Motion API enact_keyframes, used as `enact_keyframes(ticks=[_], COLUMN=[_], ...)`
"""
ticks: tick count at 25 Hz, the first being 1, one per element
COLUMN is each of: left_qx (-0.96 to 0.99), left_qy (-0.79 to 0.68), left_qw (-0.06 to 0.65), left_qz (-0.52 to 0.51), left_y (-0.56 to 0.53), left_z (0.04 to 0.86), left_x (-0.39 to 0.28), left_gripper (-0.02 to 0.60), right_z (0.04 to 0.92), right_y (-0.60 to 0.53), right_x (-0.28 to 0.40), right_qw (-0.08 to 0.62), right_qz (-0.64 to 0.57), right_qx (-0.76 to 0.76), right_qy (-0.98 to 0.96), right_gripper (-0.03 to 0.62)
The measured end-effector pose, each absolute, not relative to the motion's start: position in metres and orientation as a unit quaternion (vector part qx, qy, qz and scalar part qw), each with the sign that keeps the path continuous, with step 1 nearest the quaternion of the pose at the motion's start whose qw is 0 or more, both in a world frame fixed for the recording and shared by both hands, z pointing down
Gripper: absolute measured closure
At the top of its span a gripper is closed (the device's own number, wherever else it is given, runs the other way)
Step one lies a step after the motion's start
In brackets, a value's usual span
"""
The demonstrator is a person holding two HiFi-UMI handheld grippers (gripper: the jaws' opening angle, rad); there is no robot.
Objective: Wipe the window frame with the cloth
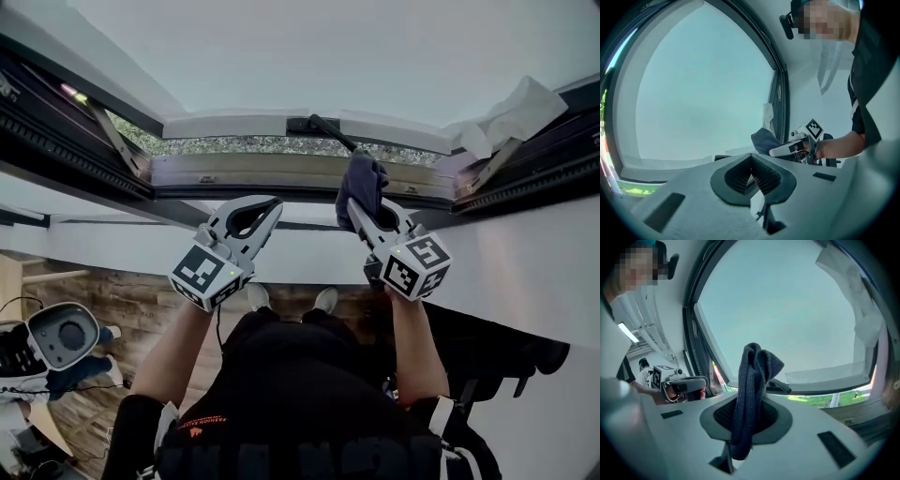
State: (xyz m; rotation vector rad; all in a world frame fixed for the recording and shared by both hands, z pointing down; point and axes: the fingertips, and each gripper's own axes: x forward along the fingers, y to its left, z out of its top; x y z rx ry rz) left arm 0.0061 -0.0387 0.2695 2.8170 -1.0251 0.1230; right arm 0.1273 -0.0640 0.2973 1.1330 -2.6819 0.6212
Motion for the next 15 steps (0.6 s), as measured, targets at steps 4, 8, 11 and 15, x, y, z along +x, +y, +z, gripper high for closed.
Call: enact_keyframes(ticks=[4, 8, 11, 15], left_qx=[0.939, 0.939, 0.938, 0.936], left_qy=[-0.337, -0.338, -0.341, -0.348], left_qw=[0.052, 0.047, 0.044, 0.05], left_qz=[0.042, 0.04, 0.036, 0.029], left_y=[-0.038, -0.036, -0.036, -0.034], left_z=[0.261, 0.254, 0.251, 0.251], left_x=[0.019, 0.025, 0.026, 0.027], left_gripper=[0.563, 0.563, 0.563, 0.563], right_z=[0.284, 0.278, 0.276, 0.272], right_y=[-0.057, -0.05, -0.046, -0.041], right_x=[0.138, 0.146, 0.149, 0.148], right_qw=[0.085, 0.084, 0.083, 0.084], right_qz=[0.188, 0.187, 0.186, 0.181], right_qx=[0.378, 0.377, 0.376, 0.371], right_qy=[-0.903, -0.903, -0.904, -0.907], right_gripper=[0.545, 0.545, 0.545, 0.545])
